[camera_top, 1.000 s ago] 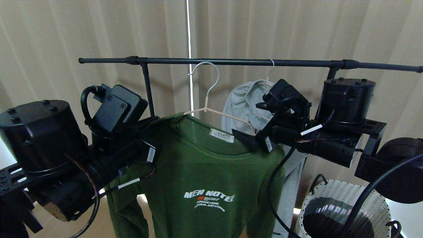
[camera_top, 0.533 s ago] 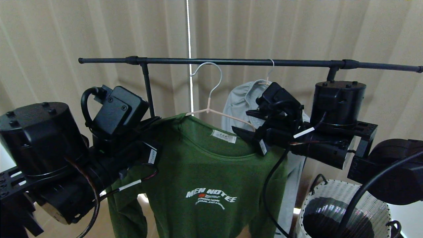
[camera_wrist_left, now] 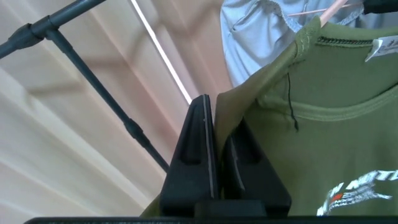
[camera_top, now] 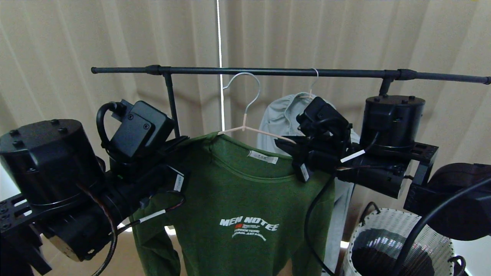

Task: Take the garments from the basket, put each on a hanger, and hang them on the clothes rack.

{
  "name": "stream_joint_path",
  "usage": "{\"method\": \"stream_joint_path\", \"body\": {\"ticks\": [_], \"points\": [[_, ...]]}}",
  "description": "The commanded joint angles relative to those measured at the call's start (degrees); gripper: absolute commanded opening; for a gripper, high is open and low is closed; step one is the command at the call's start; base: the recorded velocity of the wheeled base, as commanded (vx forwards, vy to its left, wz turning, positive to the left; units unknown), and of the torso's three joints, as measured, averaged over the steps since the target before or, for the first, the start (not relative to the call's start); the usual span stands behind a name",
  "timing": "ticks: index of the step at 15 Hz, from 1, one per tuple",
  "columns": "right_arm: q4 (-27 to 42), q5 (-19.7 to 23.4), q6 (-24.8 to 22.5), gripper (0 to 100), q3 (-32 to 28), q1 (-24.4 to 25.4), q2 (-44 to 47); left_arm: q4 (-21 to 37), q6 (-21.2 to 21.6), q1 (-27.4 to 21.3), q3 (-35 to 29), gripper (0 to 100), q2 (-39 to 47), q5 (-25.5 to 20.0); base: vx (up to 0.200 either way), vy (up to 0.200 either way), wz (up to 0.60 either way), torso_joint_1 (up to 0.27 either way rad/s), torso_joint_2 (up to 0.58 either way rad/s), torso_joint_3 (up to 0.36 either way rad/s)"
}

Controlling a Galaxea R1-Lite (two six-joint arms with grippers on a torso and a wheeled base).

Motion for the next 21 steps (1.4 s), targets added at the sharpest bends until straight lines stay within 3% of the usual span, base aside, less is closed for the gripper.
{"method": "stream_joint_path", "body": {"ticks": [1,2,8,12,16,21], "points": [[-0.01,-0.03,-0.03,0,0.29,0.03,-0.94,-0.05,-0.17,0.01,0.09,0,-0.23,0.13,0.000,0.000,0.00,0.000,0.00,0.000],[-0.01,-0.12,-0.03,0,0.29,0.03,-1.20,-0.05,-0.35,0.01,0.09,100,-0.32,-0.05,0.000,0.000,0.00,0.000,0.00,0.000],[-0.01,-1.00,0.05,0,3.98,-2.61,-5.25,0.04,-0.43,0.37,3.35,100,-5.06,-0.31,0.000,0.000,0.00,0.000,0.00,0.000],[-0.10,-1.00,0.14,0,6.26,-7.44,-8.06,0.04,-6.06,0.54,10.11,100,-9.46,-0.40,0.000,0.000,0.00,0.000,0.00,0.000],[-0.01,-0.91,0.14,0,7.49,-8.06,-11.66,0.13,-7.90,7.13,13.80,100,-8.40,-0.22,0.000,0.000,0.00,0.000,0.00,0.000],[-0.10,-0.29,0.32,0,7.49,-8.06,-15.00,-0.05,-7.99,8.45,17.67,100,-6.21,-3.65,0.000,0.000,0.00,0.000,0.00,0.000]]}}
